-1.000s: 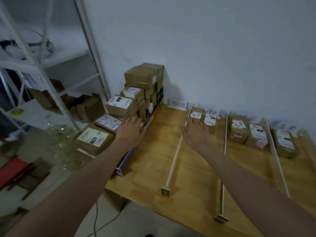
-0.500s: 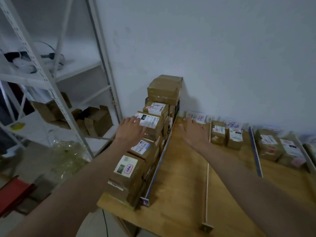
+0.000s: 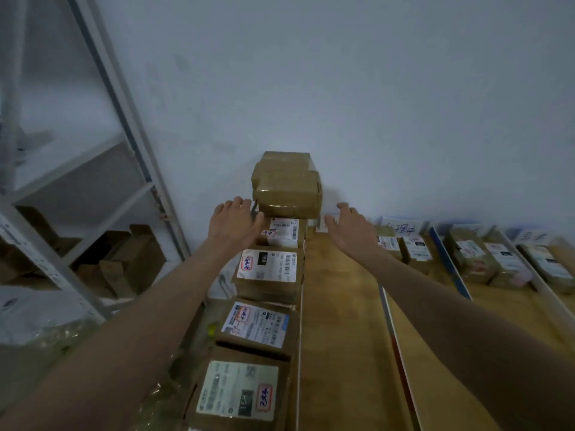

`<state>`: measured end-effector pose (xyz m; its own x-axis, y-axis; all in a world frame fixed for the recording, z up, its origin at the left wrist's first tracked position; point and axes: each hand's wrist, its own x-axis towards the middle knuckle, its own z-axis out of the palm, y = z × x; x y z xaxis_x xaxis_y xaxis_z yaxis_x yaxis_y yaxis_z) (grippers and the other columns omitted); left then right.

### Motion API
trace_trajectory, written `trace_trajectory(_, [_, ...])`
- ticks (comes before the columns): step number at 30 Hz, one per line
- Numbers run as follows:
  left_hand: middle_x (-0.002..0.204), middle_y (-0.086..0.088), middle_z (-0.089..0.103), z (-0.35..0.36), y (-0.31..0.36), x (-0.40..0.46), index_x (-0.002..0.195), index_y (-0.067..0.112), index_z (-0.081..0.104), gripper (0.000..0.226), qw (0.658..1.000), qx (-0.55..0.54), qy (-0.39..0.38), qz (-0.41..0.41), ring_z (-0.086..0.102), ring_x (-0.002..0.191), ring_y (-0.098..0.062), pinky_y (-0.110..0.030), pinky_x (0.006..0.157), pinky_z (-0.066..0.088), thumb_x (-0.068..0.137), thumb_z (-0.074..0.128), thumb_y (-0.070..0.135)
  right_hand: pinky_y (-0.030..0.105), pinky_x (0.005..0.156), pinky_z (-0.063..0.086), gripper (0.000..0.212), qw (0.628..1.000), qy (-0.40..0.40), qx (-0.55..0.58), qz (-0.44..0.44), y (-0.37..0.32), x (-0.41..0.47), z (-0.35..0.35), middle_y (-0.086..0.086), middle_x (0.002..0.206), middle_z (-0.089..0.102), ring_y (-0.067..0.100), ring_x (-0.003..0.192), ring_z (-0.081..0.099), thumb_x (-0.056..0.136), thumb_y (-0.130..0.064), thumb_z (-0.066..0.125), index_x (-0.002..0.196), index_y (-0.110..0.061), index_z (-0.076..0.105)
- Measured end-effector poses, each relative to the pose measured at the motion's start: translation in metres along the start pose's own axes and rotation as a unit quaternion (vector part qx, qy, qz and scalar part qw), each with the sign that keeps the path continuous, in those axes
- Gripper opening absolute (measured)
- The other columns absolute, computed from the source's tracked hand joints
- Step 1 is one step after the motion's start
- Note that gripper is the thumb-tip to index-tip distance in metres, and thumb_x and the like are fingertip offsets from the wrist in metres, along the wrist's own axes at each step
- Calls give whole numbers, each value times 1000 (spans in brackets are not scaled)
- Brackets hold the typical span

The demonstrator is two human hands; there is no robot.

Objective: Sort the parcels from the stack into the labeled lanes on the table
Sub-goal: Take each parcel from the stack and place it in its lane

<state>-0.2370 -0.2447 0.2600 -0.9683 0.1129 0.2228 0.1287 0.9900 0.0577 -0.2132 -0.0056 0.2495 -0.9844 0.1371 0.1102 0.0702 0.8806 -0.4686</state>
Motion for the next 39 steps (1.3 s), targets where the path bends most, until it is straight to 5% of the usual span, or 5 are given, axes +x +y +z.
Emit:
trace_trajectory(13, [145, -12, 47, 31, 2, 114, 144, 10, 42, 67, 976, -168, -64, -125, 49, 128, -32, -47, 104, 41, 100, 29, 58, 41, 99, 41, 69, 976, -89, 169, 106, -13, 120, 21, 20, 144, 46, 35, 126, 49, 102, -55, 32, 149, -3, 28])
trace_trajectory(23, [114, -10, 61, 44, 11, 124, 117, 9, 58, 47, 931, -324, -38, -164, 58, 101, -27, -38, 80, 48, 98, 42, 50, 40, 89, 47, 50, 957, -56, 266, 106, -17, 133, 28, 10, 115, 57, 23, 98, 53, 102, -47, 37, 126, -6, 52])
trace_trajectory(29, [120, 6, 57, -2, 26, 97, 126, 22, 53, 45, 883, -468, 4, -35, 55, 111, -15, -30, 88, 46, 92, 60, 51, 48, 92, 53, 50, 926, 36, 347, 144, -17, 113, -7, 12, 129, 55, 27, 107, 56, 102, -46, 38, 135, -10, 48])
trace_trajectory(35, [138, 8, 54, -21, 26, 75, 144, 26, 45, 91, 890, -443, -16, 104, 51, 124, -8, -31, 102, 45, 67, 82, 57, 35, 50, 56, 52, 890, 8, 410, 202, 12, 71, -41, 18, 116, 57, 31, 80, 66, 100, -55, 37, 127, -11, 46])
trace_trajectory(39, [117, 9, 51, -37, 44, 60, 138, 20, 51, 72, 884, -458, -14, 91, 55, 108, -11, -28, 92, 47, 78, 77, 51, 49, 70, 62, 55, 886, -12, 424, 187, 24, 39, -57, 24, 96, 68, 39, 73, 73, 99, -59, 37, 125, -10, 42])
